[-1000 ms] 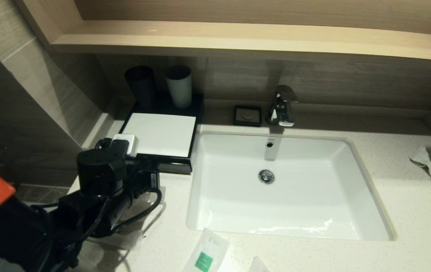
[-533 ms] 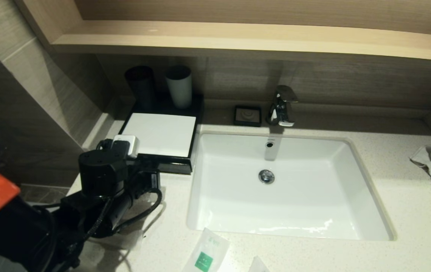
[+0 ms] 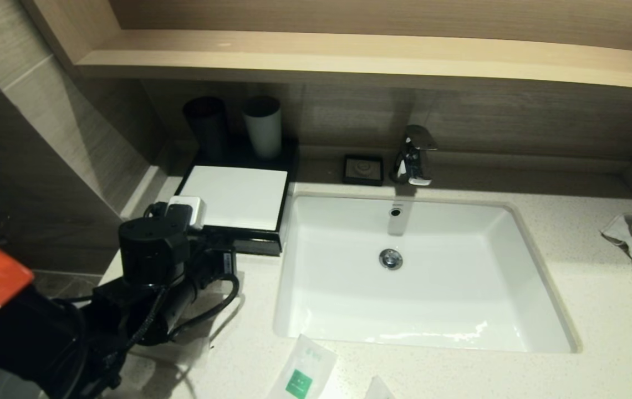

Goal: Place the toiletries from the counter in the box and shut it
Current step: Open the drawer

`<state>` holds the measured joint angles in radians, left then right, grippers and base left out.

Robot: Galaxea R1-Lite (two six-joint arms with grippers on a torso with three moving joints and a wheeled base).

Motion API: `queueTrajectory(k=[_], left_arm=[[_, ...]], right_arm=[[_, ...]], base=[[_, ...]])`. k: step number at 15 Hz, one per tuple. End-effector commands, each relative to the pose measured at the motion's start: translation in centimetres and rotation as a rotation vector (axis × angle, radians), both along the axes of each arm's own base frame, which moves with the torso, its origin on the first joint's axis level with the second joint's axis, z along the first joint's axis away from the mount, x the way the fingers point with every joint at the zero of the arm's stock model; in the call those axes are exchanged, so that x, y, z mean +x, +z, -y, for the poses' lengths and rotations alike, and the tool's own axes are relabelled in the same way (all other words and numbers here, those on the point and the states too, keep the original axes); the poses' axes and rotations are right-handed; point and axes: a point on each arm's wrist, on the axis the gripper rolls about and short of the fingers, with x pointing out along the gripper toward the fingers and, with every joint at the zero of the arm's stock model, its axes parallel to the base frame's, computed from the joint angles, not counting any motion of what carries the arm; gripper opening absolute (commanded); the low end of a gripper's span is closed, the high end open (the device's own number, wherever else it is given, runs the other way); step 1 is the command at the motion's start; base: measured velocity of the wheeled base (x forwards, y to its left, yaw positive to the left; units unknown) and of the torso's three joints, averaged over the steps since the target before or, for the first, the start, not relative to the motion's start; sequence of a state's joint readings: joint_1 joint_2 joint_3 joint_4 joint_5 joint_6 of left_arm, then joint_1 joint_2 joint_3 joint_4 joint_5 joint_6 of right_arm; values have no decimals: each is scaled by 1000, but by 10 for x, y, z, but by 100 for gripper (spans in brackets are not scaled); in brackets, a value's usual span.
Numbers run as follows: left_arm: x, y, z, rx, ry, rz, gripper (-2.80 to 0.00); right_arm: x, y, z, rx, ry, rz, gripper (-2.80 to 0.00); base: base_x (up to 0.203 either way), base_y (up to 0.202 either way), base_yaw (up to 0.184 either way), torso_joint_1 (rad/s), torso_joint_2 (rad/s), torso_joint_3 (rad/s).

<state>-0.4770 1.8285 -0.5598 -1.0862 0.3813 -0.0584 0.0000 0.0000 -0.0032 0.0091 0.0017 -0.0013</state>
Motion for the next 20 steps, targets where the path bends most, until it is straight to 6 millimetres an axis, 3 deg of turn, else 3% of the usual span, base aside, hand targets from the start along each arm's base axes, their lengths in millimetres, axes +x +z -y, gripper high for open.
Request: queueTrajectory(k=[1,20], left_arm=[[1,0,0,-3,3,4,-280],[2,-6,-1,14,8,-18,-280]], right_arm=[[0,0,0,0,0,0,-280],[0,0,0,-1,0,0,-280]], base=[[0,0,0,0,0,0],[0,0,0,0,0,0]])
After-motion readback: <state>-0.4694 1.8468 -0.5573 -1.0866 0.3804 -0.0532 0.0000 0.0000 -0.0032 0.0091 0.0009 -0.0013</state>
